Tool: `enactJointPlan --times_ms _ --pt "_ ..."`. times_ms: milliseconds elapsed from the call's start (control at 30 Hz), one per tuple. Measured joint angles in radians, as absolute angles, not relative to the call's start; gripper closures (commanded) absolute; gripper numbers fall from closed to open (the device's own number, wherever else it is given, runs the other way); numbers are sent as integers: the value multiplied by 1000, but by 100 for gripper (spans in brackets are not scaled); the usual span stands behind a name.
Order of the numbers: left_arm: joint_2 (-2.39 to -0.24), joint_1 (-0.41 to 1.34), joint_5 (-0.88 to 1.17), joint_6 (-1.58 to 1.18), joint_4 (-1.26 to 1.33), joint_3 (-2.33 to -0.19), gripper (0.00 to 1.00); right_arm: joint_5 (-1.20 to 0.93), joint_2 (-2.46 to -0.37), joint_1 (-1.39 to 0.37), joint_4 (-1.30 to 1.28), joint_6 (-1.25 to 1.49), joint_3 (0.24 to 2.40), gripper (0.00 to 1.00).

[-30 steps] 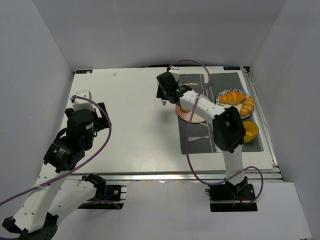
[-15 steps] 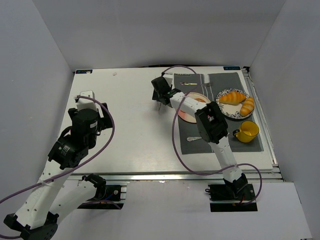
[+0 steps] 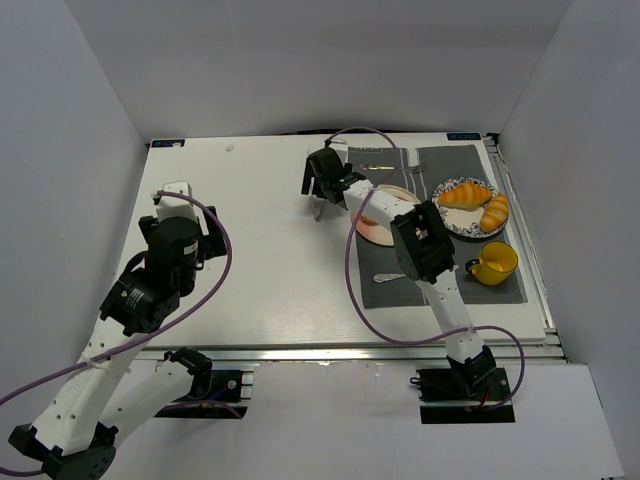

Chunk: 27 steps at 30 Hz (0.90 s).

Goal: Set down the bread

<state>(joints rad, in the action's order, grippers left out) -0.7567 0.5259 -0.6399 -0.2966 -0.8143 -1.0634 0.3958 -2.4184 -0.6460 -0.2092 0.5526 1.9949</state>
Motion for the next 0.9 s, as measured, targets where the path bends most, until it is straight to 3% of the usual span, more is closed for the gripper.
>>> enactJointPlan --times_ms 167,333,533,667,900 --pt "-758 526 -640 -297 -814 -1063 5 391 -2356 -656 -247 479 1995 11" --pt "-756 526 -643 -297 -816 -1088 5 410 -2092 -664 -308 433 1937 11" --pt "-719 526 -647 -297 -817 -1120 5 468 -1490 -669 -277 433 1570 11" --pt "-694 526 -648 -297 -830 -1137 5 512 -1204 -667 -284 443 1306 10" --pt "-679 526 -653 -312 -846 -1139 5 537 -999 -667 -437 483 1048 11"
